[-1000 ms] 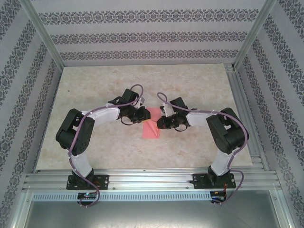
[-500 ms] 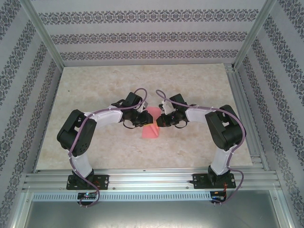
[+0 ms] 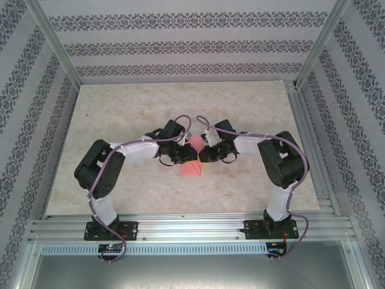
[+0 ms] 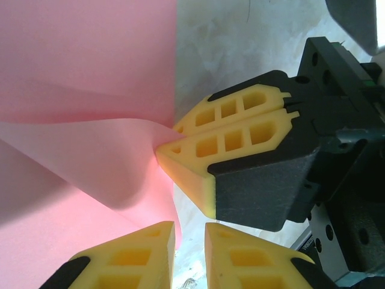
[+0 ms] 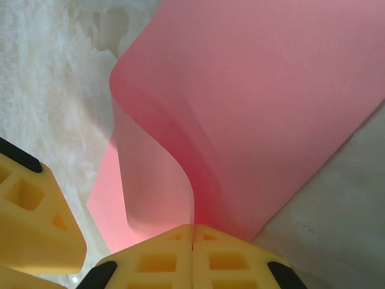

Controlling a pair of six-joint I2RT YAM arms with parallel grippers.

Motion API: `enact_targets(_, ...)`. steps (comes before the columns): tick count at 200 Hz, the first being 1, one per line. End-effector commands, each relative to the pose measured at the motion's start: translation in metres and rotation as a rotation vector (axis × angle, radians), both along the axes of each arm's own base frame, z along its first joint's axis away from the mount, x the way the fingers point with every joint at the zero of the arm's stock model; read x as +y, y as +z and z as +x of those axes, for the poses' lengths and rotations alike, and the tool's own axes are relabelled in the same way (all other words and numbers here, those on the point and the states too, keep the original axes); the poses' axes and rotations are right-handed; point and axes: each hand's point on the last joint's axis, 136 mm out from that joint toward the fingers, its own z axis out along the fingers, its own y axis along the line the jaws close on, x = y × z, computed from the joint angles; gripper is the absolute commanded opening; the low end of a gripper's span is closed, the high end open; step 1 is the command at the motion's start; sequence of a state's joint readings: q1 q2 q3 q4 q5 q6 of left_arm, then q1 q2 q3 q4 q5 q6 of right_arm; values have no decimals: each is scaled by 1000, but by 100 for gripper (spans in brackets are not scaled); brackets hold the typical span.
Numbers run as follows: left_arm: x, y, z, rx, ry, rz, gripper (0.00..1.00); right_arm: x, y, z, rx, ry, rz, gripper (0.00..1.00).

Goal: Fold a paper plane with a square sheet of paper (pick it up from the middle)
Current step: Fold the triangle a second time at the center of the table.

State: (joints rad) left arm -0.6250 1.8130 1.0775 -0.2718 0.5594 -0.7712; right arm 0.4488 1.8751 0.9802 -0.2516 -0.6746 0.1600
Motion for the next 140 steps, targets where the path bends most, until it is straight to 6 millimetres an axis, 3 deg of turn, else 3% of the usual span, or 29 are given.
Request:
enact_targets(1, -5, -8, 0, -4, 6, 5, 22, 0, 6, 14, -45, 10, 6, 6)
enact_targets(140, -8, -22, -1, 12, 7, 14, 21, 0, 1, 18, -28, 35, -21, 8)
